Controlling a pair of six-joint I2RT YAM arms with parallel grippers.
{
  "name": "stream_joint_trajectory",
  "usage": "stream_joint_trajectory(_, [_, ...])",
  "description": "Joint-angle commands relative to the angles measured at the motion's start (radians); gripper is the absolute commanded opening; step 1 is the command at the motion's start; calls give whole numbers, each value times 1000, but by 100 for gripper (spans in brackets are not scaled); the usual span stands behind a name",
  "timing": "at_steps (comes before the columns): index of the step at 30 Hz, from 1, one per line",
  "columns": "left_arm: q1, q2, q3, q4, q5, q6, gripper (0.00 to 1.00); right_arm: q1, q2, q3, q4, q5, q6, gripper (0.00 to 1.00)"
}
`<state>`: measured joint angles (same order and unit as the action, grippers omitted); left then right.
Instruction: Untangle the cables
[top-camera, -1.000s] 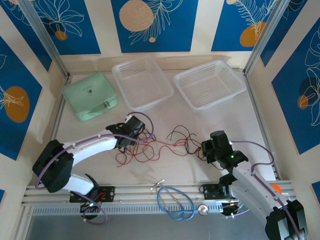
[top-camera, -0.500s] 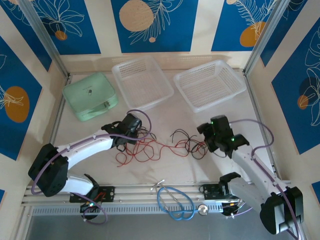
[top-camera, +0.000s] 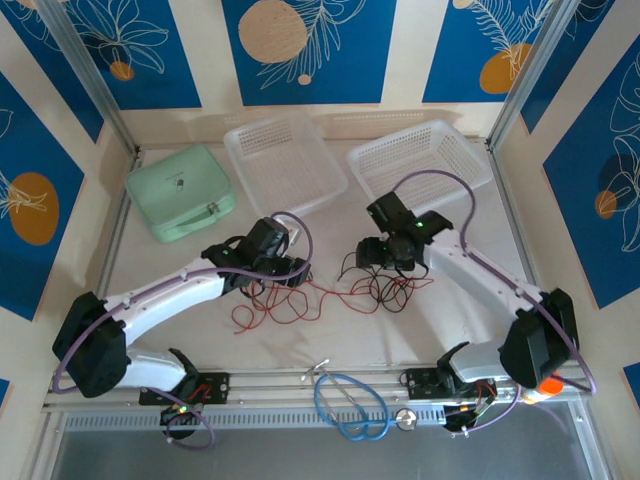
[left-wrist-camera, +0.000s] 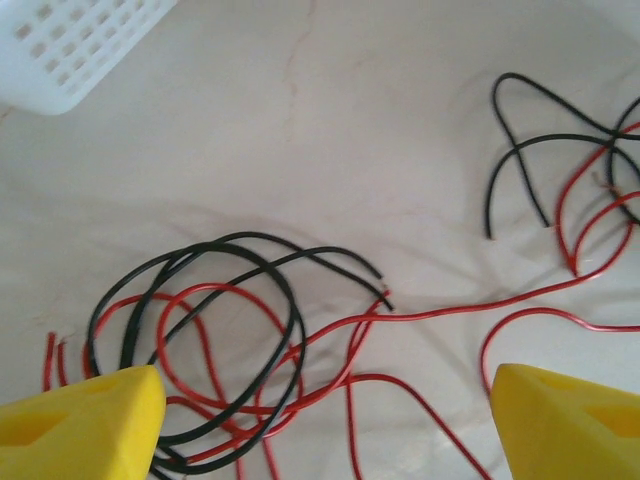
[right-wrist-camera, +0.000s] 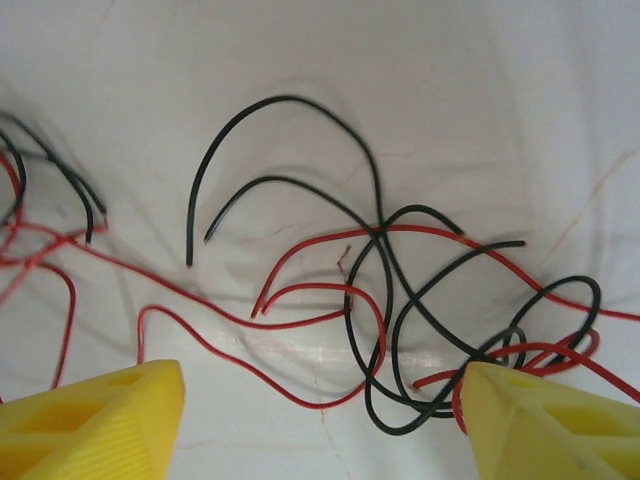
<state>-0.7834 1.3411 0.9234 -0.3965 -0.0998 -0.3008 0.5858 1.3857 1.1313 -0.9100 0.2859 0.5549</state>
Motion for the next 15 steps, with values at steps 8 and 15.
stream_joint_trajectory(8, [-19, 54, -43, 32, 49, -205, 82, 16, 261, 59, 105, -66, -182, 64])
stream_joint_trajectory(15, [-18, 28, -57, 16, 39, -211, 82, -2, 416, 98, 207, -5, -283, 67])
